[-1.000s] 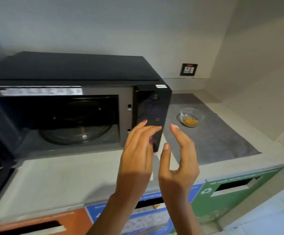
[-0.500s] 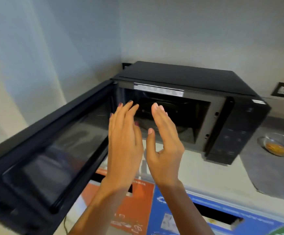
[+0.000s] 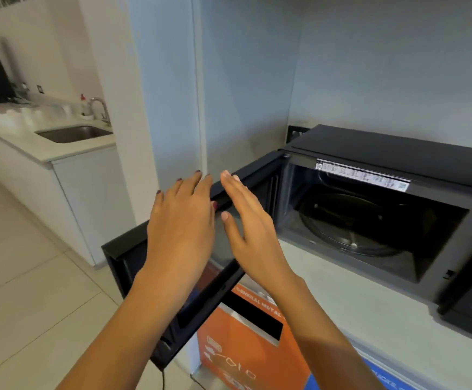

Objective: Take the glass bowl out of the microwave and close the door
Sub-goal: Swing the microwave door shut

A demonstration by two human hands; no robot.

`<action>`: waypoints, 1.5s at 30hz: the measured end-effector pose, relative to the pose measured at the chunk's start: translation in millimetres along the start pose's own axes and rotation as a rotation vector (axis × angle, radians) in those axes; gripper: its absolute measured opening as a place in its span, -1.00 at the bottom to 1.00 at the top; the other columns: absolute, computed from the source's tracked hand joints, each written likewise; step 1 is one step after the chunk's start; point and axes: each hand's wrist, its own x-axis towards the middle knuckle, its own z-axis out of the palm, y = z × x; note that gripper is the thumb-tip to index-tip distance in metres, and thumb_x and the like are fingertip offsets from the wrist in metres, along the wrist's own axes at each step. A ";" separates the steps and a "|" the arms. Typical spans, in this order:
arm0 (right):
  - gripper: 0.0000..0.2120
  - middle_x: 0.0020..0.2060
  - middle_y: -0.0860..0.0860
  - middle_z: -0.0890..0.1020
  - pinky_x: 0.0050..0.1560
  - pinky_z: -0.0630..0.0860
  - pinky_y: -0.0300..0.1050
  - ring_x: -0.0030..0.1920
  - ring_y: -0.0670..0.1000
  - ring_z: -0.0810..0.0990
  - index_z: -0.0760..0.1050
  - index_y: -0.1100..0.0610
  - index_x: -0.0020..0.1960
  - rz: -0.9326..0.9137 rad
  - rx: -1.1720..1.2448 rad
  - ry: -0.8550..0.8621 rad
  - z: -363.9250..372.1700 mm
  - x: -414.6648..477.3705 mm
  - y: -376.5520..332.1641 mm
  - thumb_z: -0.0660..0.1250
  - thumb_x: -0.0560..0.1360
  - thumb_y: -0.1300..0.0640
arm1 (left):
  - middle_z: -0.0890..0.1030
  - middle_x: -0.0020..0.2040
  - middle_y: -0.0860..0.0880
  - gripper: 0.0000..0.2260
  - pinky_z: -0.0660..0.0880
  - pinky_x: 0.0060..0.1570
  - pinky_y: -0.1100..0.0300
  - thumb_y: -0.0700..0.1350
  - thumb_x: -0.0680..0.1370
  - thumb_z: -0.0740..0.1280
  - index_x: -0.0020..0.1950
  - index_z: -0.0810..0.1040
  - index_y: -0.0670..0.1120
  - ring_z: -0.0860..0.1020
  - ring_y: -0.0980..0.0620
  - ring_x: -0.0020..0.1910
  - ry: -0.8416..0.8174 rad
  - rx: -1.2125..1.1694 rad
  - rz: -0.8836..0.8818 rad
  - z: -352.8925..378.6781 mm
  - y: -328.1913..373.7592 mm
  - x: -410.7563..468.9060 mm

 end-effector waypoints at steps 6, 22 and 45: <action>-0.67 0.35 -0.01 0.51 0.48 0.19 -0.19 0.48 -0.06 0.28 0.45 0.12 0.36 -0.016 -0.108 0.005 9.7 15.8 1.5 0.16 0.62 0.12 | 0.49 0.31 -0.07 -0.67 0.47 0.07 -0.03 -0.09 0.63 0.15 0.39 0.41 -0.05 0.49 -0.14 0.21 -0.014 -0.027 -0.066 -6.3 -16.2 -1.4; -0.83 0.08 -0.10 0.70 0.29 0.45 -0.29 0.25 -0.27 0.52 0.68 0.02 0.03 0.150 -0.060 -0.036 -84.8 -7.4 -4.3 0.39 0.48 0.03 | 0.50 0.25 0.08 -0.61 0.46 0.05 0.14 0.13 0.46 0.36 0.26 0.48 0.06 0.55 0.07 0.05 -0.446 -0.336 0.214 -6.5 18.2 30.3; -0.55 0.32 -0.19 0.51 0.19 0.48 -0.21 0.33 -0.13 0.47 0.38 -0.14 0.39 0.563 -0.706 -0.049 -229.9 -93.6 -18.8 0.34 0.51 0.02 | 0.40 0.33 0.22 -0.58 -0.29 0.43 0.10 0.09 0.50 0.30 0.36 0.43 0.08 0.12 0.07 0.50 -0.299 -0.703 0.709 119.8 146.1 46.7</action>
